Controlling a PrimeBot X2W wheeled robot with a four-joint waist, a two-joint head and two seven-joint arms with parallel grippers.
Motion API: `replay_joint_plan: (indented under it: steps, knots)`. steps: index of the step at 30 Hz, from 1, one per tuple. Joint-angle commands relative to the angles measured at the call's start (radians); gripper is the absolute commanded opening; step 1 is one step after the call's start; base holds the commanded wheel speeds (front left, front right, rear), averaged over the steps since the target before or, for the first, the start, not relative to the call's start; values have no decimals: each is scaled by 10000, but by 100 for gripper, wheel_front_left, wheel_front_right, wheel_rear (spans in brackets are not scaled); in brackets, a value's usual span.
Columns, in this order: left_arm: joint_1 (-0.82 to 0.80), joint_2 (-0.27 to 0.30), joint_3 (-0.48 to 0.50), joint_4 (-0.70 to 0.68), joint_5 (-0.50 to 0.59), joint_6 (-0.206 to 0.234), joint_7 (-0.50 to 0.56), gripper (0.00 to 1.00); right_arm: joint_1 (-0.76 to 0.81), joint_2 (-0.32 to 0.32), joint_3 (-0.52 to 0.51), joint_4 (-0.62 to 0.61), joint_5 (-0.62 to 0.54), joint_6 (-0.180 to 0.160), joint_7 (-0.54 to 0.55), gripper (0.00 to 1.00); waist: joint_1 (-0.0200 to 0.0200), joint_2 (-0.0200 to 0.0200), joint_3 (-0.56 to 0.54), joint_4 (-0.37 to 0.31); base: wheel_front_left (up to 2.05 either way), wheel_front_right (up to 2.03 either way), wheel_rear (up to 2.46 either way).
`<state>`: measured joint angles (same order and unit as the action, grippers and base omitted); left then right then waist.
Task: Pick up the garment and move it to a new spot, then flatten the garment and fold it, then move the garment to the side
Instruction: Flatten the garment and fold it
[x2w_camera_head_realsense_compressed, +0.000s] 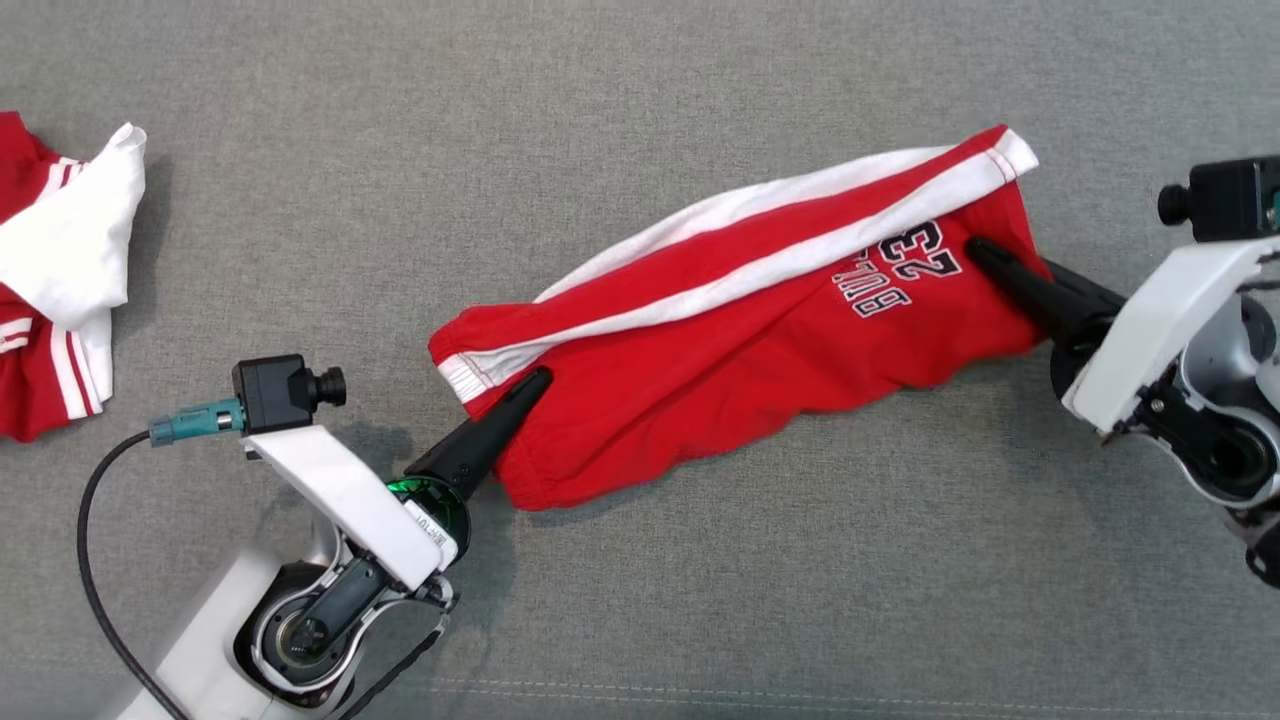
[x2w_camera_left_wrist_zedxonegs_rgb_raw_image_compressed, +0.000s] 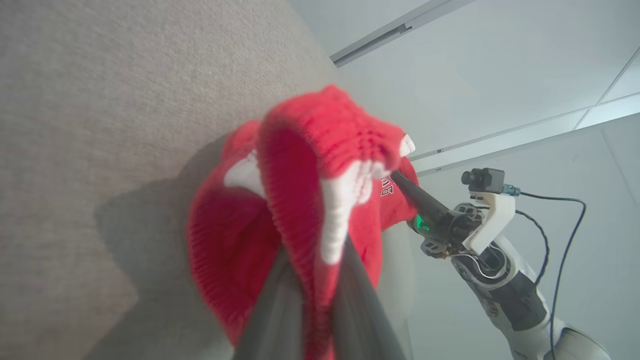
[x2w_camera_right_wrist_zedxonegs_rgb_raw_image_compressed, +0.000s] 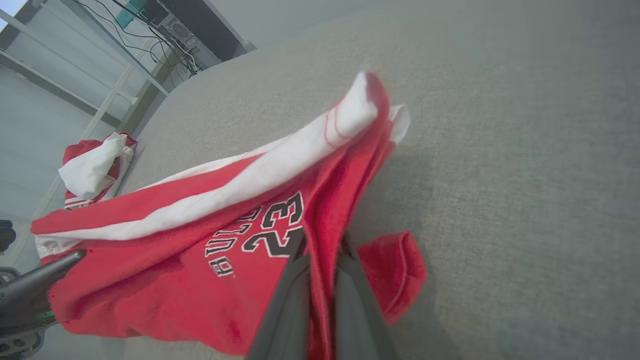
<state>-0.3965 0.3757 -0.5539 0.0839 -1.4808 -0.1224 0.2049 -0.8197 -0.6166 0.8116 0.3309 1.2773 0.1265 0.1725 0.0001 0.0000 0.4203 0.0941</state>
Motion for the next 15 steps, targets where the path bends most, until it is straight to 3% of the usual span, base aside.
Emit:
replay_joint_plan:
  steps: [1,10,15]
  knots:
    - [40,419,466,-350,-69,-81,-72,0,677,-267,-181,-478,184,42,-227,0,-1,0,-119,-88,0,0,0]
    - [799,1031,652,-993,-165,-12,-61,0,3426,-710,-1642,-2461,119,42,-1270,0,-1,0,-601,-589,0,0,0]
    - [980,1232,703,-1124,-167,224,-7,0,4733,-431,-2546,-3140,-86,42,-1300,0,-1,0,-724,-786,0,0,0]
